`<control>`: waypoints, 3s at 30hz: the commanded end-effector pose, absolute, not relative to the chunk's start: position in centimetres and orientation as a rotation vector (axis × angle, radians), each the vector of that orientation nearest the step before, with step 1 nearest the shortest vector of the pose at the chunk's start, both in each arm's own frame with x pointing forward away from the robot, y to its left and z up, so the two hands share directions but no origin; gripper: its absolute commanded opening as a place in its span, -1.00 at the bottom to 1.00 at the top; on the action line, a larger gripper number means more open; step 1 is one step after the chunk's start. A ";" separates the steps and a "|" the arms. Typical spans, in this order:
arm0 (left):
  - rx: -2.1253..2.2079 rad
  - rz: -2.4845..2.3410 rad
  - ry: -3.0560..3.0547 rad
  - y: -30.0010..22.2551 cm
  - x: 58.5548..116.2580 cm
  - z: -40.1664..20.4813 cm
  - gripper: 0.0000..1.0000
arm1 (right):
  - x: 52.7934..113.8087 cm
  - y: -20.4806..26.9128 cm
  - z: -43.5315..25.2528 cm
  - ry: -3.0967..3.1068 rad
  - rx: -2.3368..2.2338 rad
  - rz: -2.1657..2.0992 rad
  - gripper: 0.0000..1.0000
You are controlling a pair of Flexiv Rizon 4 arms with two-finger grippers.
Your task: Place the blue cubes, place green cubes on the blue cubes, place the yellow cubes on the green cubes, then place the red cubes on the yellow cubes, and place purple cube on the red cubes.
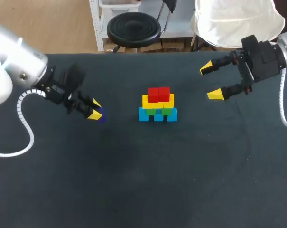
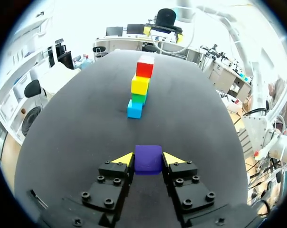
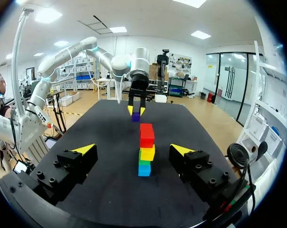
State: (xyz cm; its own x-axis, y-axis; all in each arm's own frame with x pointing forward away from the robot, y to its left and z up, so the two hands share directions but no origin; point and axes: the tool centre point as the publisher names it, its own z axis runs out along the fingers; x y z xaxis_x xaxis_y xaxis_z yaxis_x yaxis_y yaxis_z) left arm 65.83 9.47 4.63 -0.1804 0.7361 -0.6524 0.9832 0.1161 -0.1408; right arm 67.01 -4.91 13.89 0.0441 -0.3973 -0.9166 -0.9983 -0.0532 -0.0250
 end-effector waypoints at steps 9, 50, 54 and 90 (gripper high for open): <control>1.673 -0.740 1.953 8.2 65.9 8.1 -1.00 | 66.9 -4.9 13.9 1.452 -1.557 0.994 1.00; 1.660 -0.724 1.948 5.7 66.1 11.2 -1.00 | 66.9 -4.9 13.9 1.452 -1.557 0.994 1.00; 1.683 -0.747 1.903 4.8 65.6 12.6 -1.00 | 66.9 -4.9 13.9 1.452 -1.557 0.994 1.00; 1.868 -0.699 1.796 -3.5 66.2 14.1 -1.00 | 66.9 -4.9 13.9 1.452 -1.557 0.994 1.00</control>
State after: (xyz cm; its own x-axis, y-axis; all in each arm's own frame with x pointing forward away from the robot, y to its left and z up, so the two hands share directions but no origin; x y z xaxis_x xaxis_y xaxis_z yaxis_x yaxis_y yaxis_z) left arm 65.95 -3.44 14.13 0.0215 0.7655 -0.6431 0.9989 -0.0438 -0.0188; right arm 67.01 -4.92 13.89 0.0441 -0.3973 -0.9166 -0.9983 -0.0530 -0.0250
